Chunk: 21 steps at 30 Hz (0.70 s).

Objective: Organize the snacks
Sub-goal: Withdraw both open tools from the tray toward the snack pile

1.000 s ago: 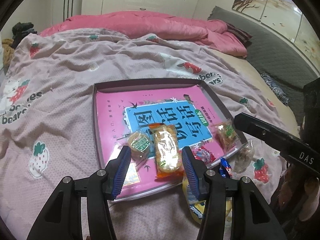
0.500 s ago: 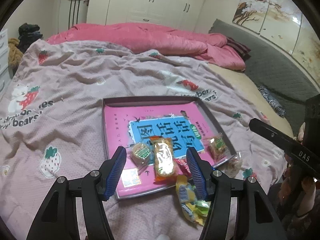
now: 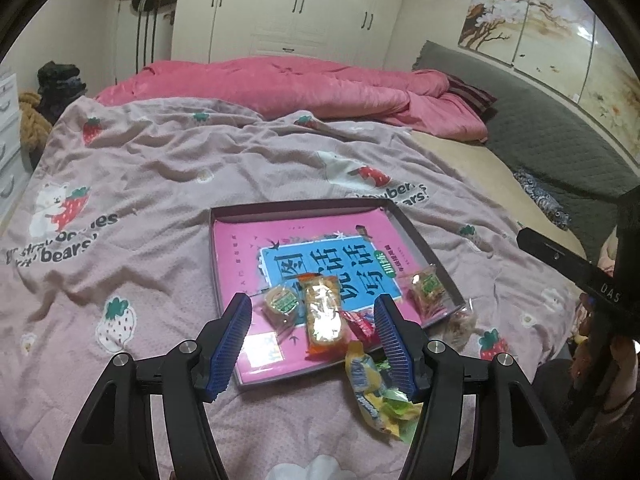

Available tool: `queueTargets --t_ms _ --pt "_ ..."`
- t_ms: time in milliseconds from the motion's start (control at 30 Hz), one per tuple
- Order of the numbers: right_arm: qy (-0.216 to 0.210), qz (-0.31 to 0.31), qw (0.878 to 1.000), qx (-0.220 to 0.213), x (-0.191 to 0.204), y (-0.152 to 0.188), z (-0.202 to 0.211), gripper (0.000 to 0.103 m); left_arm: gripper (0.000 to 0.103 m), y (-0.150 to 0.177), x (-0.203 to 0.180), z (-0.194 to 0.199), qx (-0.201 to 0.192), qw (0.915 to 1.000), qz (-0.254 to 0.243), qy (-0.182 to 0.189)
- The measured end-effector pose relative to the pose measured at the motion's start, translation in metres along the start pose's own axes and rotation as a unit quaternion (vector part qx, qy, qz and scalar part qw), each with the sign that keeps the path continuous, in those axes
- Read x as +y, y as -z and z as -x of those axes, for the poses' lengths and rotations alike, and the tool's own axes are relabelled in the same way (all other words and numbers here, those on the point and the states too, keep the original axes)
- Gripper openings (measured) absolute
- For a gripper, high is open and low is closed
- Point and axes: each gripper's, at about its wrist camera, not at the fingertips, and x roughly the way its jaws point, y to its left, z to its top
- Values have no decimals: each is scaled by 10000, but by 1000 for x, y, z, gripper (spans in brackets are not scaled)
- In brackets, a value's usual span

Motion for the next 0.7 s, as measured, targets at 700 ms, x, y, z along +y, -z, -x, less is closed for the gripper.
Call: queueTargets --t_ms 700 --pt "-80 401 9984 384 15 38 10 54 69 33 -16 -3 482 9988 36 70"
